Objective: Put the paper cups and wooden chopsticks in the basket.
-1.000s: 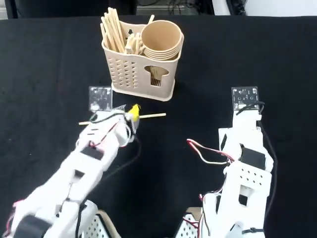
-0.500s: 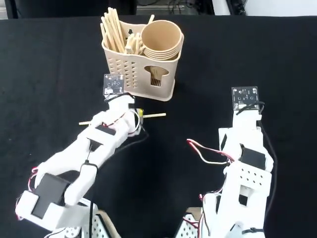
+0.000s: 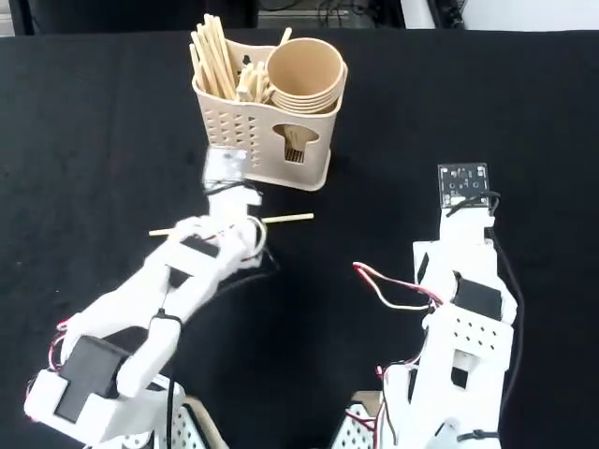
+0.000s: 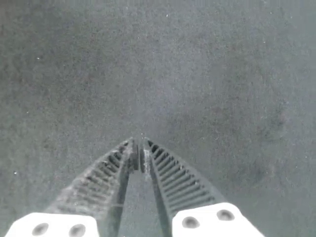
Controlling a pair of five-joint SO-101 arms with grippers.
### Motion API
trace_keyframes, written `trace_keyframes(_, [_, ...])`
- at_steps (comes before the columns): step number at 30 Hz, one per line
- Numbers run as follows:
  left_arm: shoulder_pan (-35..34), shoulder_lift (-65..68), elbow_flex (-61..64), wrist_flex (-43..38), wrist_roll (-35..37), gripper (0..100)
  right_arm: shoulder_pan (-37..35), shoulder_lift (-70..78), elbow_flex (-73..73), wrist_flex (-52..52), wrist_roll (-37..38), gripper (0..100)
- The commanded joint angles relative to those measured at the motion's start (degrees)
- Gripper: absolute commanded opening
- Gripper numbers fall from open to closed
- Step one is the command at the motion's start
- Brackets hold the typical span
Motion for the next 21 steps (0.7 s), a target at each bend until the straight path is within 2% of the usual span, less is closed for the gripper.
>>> trace_keyframes(1, [-3.30, 0.00, 2.07, -17.41, 0.00, 11, -0.88, -0.57, -0.31, -1.14, 0.35, 2.5])
trace_keyframes(5, [-3.74, 6.68, -4.09, -16.26, -0.18, 10, -0.88, -0.57, -0.31, -1.23, 0.35, 2.5])
trace_keyframes(11, [-3.65, 16.79, -21.49, 6.51, 0.00, 10, -2.20, -0.57, 3.91, -8.35, 0.26, 2.5])
trace_keyframes(18, [-3.21, 17.58, -22.20, 8.09, -0.70, 6, -5.19, -0.57, 5.49, -9.23, 0.35, 2.5])
trace_keyframes(21, [-2.33, 17.58, -22.29, 9.67, -5.80, 6, -5.19, -0.57, 5.76, -10.11, -0.09, 2.5])
